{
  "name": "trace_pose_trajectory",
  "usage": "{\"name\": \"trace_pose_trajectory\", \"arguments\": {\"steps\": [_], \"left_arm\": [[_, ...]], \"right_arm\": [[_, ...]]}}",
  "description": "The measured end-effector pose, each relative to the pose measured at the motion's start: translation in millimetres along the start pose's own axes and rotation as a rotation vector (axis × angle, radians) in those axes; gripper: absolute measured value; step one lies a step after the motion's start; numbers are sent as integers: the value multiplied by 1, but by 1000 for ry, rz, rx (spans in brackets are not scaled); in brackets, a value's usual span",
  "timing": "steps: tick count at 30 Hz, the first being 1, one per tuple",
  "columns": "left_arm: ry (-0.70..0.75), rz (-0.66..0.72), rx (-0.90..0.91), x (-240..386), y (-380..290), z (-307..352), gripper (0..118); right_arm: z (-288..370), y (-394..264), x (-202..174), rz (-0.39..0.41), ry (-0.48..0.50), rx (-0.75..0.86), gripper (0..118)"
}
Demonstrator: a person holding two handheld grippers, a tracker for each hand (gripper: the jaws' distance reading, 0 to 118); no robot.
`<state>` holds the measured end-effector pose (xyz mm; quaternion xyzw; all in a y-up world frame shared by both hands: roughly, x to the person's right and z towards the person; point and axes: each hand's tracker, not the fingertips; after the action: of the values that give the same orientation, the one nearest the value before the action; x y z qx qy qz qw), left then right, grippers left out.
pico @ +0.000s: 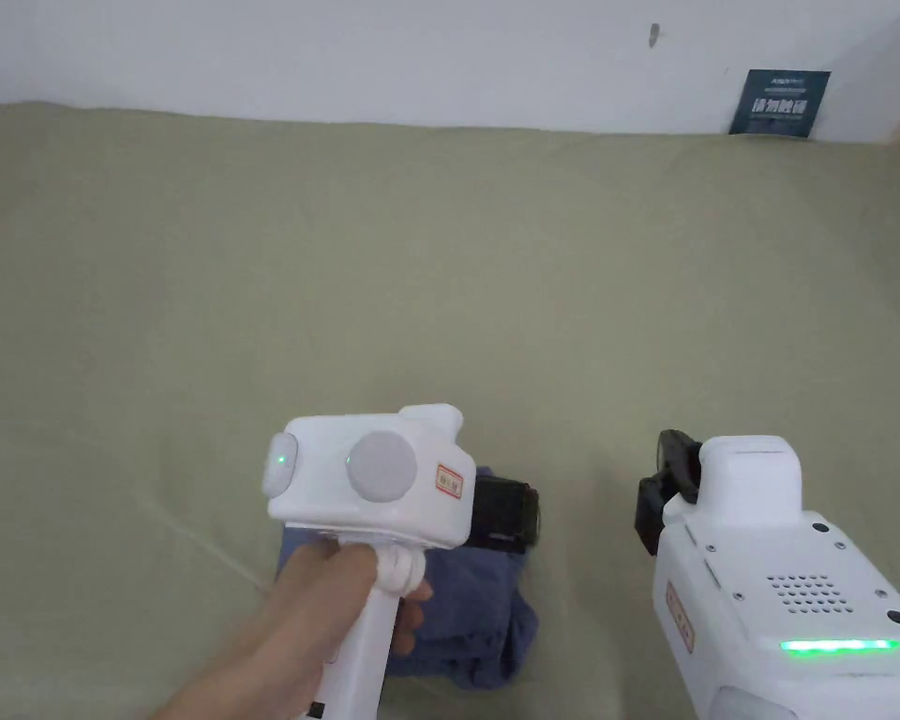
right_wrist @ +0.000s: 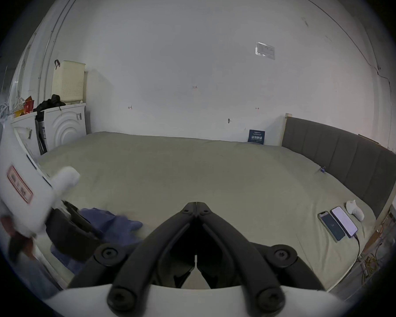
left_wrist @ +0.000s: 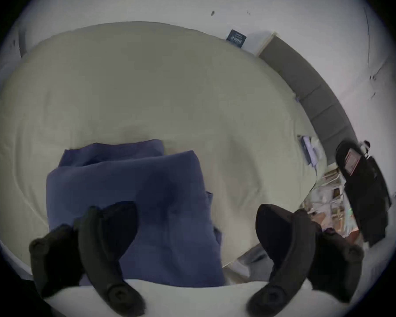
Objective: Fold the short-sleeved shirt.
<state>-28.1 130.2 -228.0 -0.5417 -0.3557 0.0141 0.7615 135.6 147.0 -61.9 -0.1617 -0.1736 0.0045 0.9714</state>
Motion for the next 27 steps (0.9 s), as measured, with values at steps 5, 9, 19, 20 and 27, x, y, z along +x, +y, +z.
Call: {"name": "trace_pose_trajectory", "arguments": {"steps": [5,9,19,20,27], "left_arm": [[-124,134,82,-40,-2,40,2],[-234,179,67,-76,-9,45,0],[-472,277,-137,-82,-24,-51,0],[-416,254,-130,-81,-28,-59,0],[-441,213,-51,-90,-18,-16,0]], "right_arm": [[-3,-3,6,-19,-12,-11,0],[-7,-4,5,-29,-8,-17,0],[-8,-11,-5,-2,4,-53,0],[-8,-12,-5,1,9,-57,0],[-12,-9,-12,-29,194,-125,0]]}}
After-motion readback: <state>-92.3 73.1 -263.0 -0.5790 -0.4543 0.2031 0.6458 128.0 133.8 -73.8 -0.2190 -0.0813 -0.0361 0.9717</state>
